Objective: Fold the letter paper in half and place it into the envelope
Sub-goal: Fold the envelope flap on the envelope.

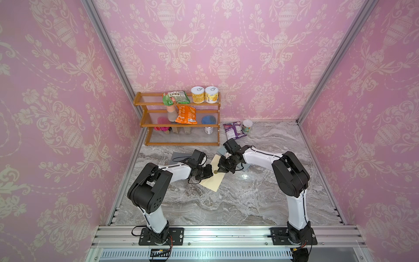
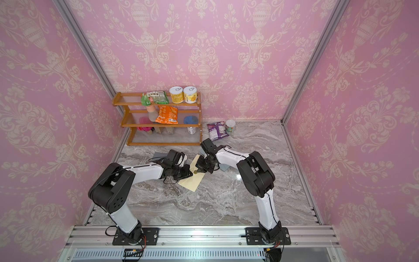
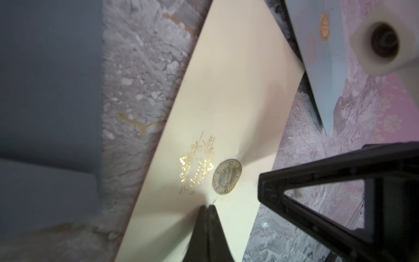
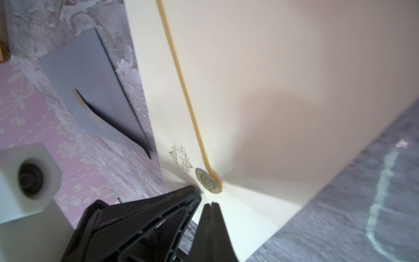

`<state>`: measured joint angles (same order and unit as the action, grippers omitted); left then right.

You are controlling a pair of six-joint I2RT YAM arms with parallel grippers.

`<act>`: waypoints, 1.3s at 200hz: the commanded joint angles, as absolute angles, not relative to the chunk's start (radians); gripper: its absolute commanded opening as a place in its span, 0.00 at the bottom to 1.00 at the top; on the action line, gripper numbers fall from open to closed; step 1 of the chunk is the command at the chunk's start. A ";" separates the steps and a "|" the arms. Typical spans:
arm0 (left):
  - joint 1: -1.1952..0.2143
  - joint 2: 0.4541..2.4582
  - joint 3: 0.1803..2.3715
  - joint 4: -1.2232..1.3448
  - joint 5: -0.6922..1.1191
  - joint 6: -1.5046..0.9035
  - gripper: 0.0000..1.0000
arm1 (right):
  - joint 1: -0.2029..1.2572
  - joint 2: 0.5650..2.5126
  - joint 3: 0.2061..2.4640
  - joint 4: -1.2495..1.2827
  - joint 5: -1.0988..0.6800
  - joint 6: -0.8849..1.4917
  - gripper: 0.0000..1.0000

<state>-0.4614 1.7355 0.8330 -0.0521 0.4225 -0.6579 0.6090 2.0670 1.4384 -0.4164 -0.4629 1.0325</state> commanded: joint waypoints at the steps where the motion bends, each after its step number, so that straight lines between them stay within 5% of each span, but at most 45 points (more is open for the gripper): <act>1: -0.471 1.773 0.797 -0.189 0.385 -0.621 0.00 | 0.607 2.122 1.500 -0.417 -0.491 1.023 0.00; 83: -0.468 1.774 0.878 -0.291 0.326 -0.638 0.00 | 0.609 2.195 1.556 -0.609 -0.413 0.888 0.00; 147: -0.465 1.815 0.943 -0.387 0.269 -0.614 0.00 | 0.595 2.198 1.634 -0.890 -0.182 0.781 0.00; 260: -0.517 1.910 1.088 -0.412 0.272 -0.599 0.00 | 0.558 2.213 1.545 -0.743 -0.351 0.834 0.00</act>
